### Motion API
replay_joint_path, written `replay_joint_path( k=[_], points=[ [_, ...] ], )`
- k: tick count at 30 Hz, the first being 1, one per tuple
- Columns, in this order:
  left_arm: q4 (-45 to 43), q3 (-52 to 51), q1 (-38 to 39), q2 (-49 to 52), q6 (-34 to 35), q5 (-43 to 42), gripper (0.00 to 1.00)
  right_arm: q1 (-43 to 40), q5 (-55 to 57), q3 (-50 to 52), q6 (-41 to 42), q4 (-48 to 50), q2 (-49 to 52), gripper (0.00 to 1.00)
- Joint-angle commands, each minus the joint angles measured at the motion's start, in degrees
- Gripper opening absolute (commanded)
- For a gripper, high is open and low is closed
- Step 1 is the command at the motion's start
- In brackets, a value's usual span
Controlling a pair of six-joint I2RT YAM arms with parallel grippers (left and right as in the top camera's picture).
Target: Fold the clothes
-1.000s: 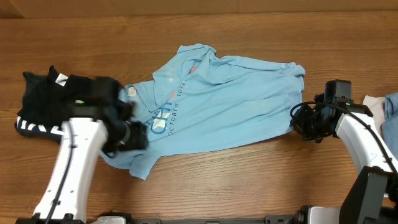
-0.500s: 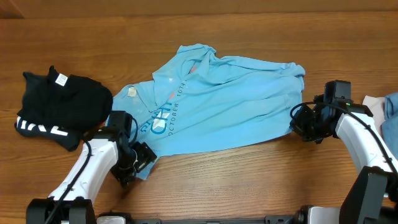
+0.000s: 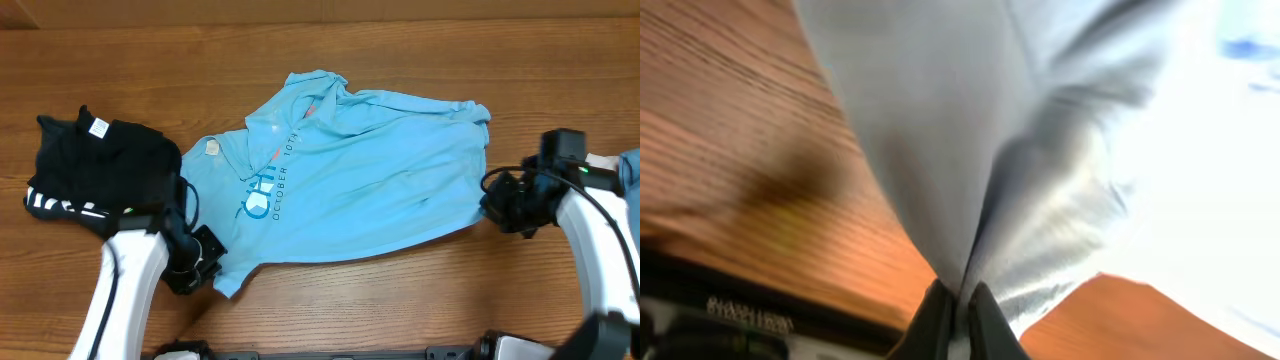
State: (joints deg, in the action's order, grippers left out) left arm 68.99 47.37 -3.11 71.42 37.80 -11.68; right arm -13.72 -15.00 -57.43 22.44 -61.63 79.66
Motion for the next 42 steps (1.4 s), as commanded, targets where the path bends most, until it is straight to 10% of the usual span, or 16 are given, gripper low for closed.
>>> replay_joint_path(
  k=[1, 9, 12, 16, 21, 27, 31, 34, 38, 42],
  points=[
    [7.32, 9.01, -0.39, -13.05, -2.51, -4.42, 0.04, -0.61, 3.02, -2.78, -0.02, -4.46, -7.78, 0.04],
    [19.30, 11.78, -0.39, -21.31, -3.08, -3.82, 0.05, -0.61, 4.55, -2.78, -0.15, -17.97, -12.37, 0.04],
    [18.99, 11.78, -0.39, -21.29, -3.34, -0.76, 0.41, -0.61, 4.74, -2.78, -0.13, -18.05, -12.41, 0.38],
    [17.05, 12.35, -0.42, -21.00, -6.62, 5.53, 0.60, -0.61, 4.72, -2.78, -0.13, -16.57, -12.41, 0.43],
    [-6.27, 13.29, -0.11, -13.20, -19.54, -7.23, 0.55, 0.26, -6.91, -2.78, -3.58, -3.19, -11.37, 0.43],
    [-18.82, 24.79, 4.44, 23.98, -37.05, -10.14, 0.56, 6.51, -9.99, -2.75, -4.26, 14.64, 1.18, 0.45],
    [-24.24, 38.49, 6.05, 37.92, -40.44, -4.76, 0.58, 10.38, -10.43, -2.75, -4.24, 21.07, 12.26, 0.27],
    [-31.95, 42.58, 6.91, 42.12, -41.44, 0.46, 0.64, 11.06, -10.40, -2.75, -4.24, 22.62, 14.29, 0.28],
    [-42.66, 42.58, 7.78, 48.37, -42.75, 0.70, 0.44, 11.08, -10.43, -2.75, -4.24, 23.23, 14.29, 0.29],
    [-44.74, 42.60, 8.87, 53.99, -42.97, -0.07, 0.52, 11.08, -10.43, -2.75, -4.24, 22.95, 14.29, 0.28]
  ],
)
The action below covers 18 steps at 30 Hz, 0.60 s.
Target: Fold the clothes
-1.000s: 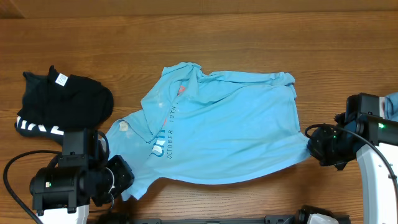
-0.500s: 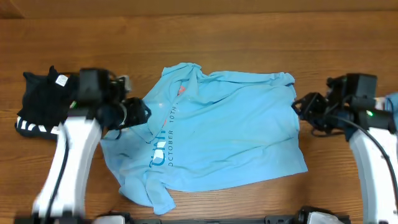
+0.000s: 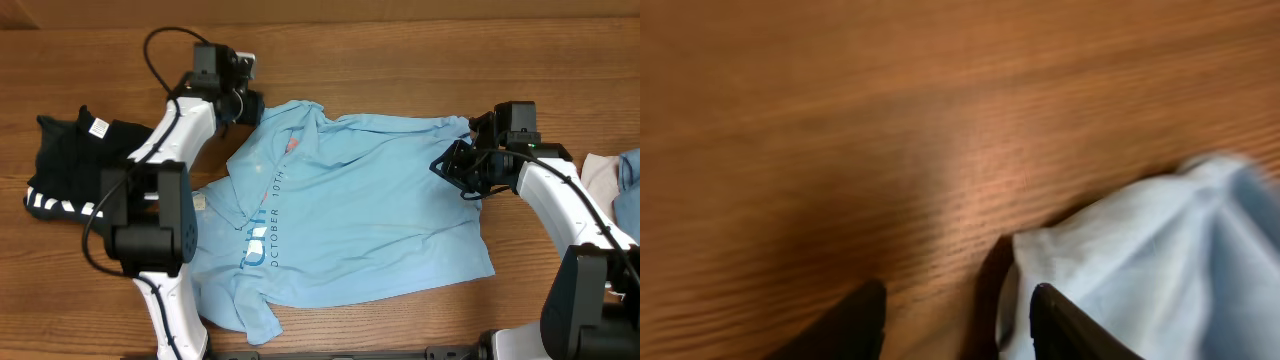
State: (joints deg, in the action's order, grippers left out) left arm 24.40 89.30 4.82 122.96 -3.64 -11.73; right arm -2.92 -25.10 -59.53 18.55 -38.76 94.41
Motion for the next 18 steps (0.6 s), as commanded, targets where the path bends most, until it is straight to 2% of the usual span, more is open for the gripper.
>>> replay_joint_path(
  k=[1, 4, 6, 11, 12, 14, 15, 18],
  points=[
    [-0.33, 0.68, 1.18, 3.06, -2.14, -0.24, 0.54, 0.28, -0.28, -0.66, -0.35, -0.09, -0.46, 0.29],
    [-0.74, 0.66, 1.62, 3.30, -3.74, -0.37, 0.53, 0.28, -0.28, -0.66, -0.35, -0.26, -0.46, 0.28],
    [-1.03, 0.68, 2.10, 3.30, -4.13, -0.31, 0.33, 0.28, -0.22, -0.66, -0.35, -0.59, -0.46, 0.28],
    [-0.39, 2.78, 2.14, 3.23, -3.87, -1.46, 0.29, 0.28, 0.63, -0.66, -0.35, -1.09, -0.46, 0.28],
    [-0.26, 2.91, 2.14, 3.23, -3.87, -1.88, 0.30, 0.28, 0.83, -0.66, -0.35, -1.18, -0.46, 0.28],
    [1.14, 2.91, 2.29, 3.23, -3.91, -3.82, 0.69, 0.28, 1.01, -0.66, -0.35, -1.38, -0.46, 0.28],
    [1.53, 2.91, 2.32, 3.23, -3.91, -3.82, 0.70, 0.28, 1.03, -0.66, -0.35, -1.38, -0.46, 0.28],
    [2.23, 2.91, 2.29, 3.26, -4.13, -5.03, 0.60, 0.28, 1.03, -0.66, -0.35, -1.44, -0.46, 0.28]
  ],
)
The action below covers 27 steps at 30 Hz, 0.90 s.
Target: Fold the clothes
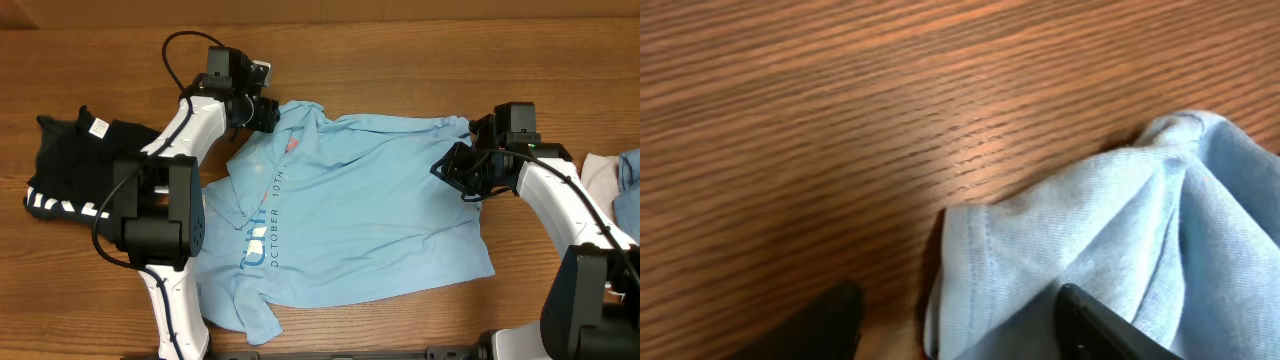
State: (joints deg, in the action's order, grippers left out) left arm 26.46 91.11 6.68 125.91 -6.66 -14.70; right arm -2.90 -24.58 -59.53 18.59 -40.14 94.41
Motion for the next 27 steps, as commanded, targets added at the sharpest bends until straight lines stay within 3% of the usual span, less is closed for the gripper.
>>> replay_joint_path(
  k=[1, 6, 8, 11, 14, 20, 25, 26, 27],
  points=[
    [0.04, 1.09, 0.44, 0.31, -1.14, -2.05, 0.52, 0.26, 0.50, -0.66, -0.39, -0.09, -0.46, 0.28],
    [-0.13, 1.11, 0.44, 0.31, -2.19, -1.86, 0.04, 0.26, 0.50, -0.66, -0.39, -0.61, -0.46, 0.28],
    [1.77, 4.00, 0.07, -0.39, -2.16, 0.94, 0.04, 0.26, 0.50, -0.66, -0.39, -0.68, -0.46, 0.28],
    [9.11, 16.50, -0.72, -0.79, -4.52, 3.37, 0.04, 0.26, 0.50, -0.66, -0.39, -0.66, -0.46, 0.28],
    [8.92, 25.35, -0.74, -0.79, -6.08, 7.85, 0.04, 0.26, 0.50, -0.66, -0.39, -0.66, -0.46, 0.28],
    [0.68, 25.79, -0.70, -0.55, -7.78, 15.52, 0.04, 0.26, 0.48, -0.66, -0.39, -1.11, -0.46, 0.28],
    [2.99, 25.79, -0.68, -0.55, -8.22, 16.22, 0.04, -1.16, 2.38, -0.98, 4.02, 5.66, -0.46, 0.32],
    [4.31, 25.79, -0.66, -0.55, -8.17, 16.22, 0.17, -2.01, 2.43, -2.05, 3.98, 9.42, -0.46, 0.33],
    [5.51, 25.79, -0.66, -0.55, -8.13, 16.17, 0.47, -2.51, 2.67, -3.26, 3.93, 11.85, -0.44, 0.36]
  ],
)
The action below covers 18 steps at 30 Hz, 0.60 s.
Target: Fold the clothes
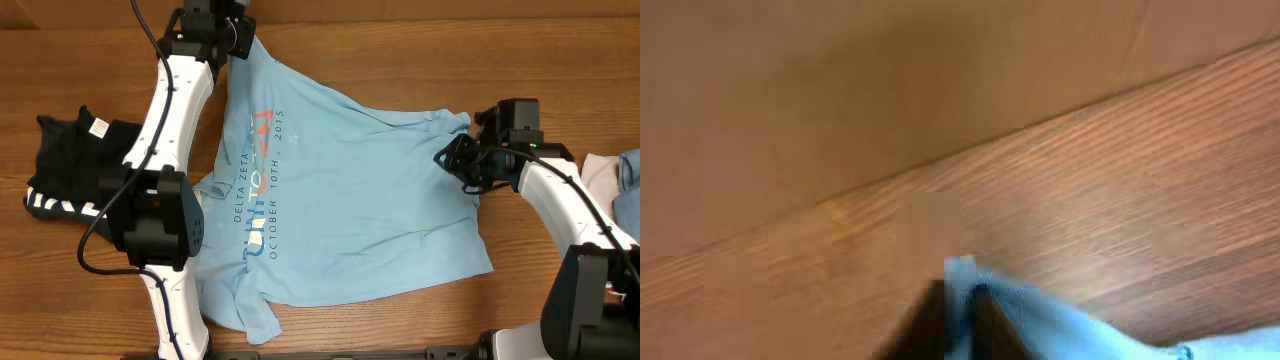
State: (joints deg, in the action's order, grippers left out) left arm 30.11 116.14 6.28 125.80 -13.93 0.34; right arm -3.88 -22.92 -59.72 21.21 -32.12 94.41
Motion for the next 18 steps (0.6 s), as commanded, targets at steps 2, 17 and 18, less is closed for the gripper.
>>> replay_joint_path(
  k=[2, 17, 18],
  points=[
    [4.35, 0.76, -0.22, -0.44, 0.02, 1.16, 0.79, -2.10, 5.88, -4.52, 1.31, 8.15, -0.09, 0.38],
    [27.74, 0.59, 0.87, -1.46, 7.78, -4.85, 0.71, -7.48, 5.27, -7.08, -0.17, 21.00, 19.26, 0.44],
    [27.69, 0.59, 0.87, -1.40, 7.78, -4.83, 0.71, -7.32, 5.20, -7.08, -0.15, 22.14, 20.44, 0.43]
  ],
)
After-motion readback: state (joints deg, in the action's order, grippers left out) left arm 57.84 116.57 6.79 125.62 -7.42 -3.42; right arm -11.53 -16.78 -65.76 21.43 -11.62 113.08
